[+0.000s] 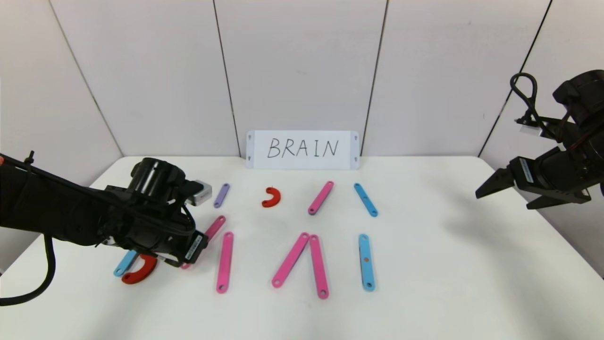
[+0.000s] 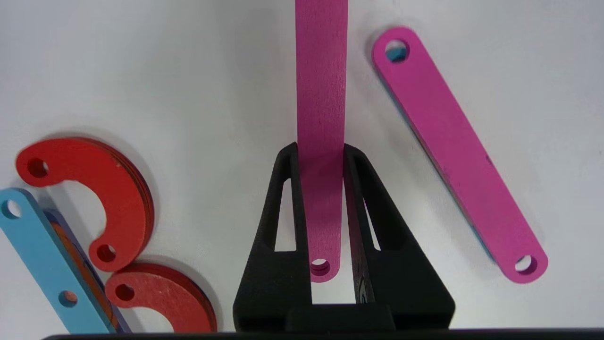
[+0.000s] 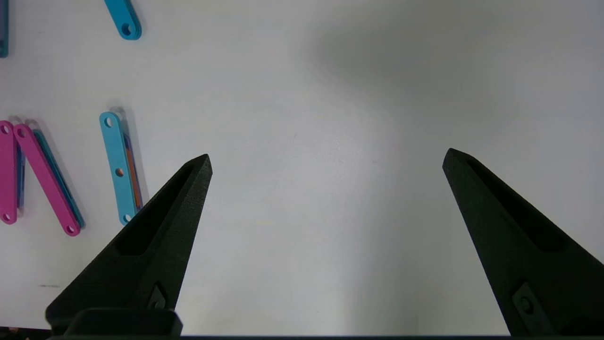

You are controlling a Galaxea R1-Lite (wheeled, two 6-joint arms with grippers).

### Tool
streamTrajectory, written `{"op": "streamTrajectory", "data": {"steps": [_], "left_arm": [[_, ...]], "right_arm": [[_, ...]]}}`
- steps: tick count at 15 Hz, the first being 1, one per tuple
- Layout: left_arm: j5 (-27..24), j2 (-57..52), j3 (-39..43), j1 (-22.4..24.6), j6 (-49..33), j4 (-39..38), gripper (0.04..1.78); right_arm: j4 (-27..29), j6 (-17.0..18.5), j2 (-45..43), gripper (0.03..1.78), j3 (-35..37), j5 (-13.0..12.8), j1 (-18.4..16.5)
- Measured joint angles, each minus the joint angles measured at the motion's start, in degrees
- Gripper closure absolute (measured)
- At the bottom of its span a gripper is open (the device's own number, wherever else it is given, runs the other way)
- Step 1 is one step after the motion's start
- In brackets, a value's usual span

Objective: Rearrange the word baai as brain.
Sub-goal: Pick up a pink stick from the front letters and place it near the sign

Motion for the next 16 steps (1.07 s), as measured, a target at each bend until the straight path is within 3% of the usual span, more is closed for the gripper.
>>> {"op": "streamTrajectory", "data": {"steps": [5, 10, 16], "left_arm": [[0.1, 2.3, -2.6, 4.3, -0.4, -11.1, 1.55], [0.1, 7.2, -10.3, 9.2, -1.0, -11.3, 1.55], [1.0, 15.6, -21.8, 11.6, -4.5, -10.2, 1.55]], "right_arm": [[0.0, -0.5, 0.0, 0.10, 0.4, -0.2, 0.2], [0.0, -0.6, 0.4, 0.10, 0.5, -0.5, 0.5], [-0.1, -0.8, 0.8, 0.10, 0.8, -0.7, 0.5]]}}
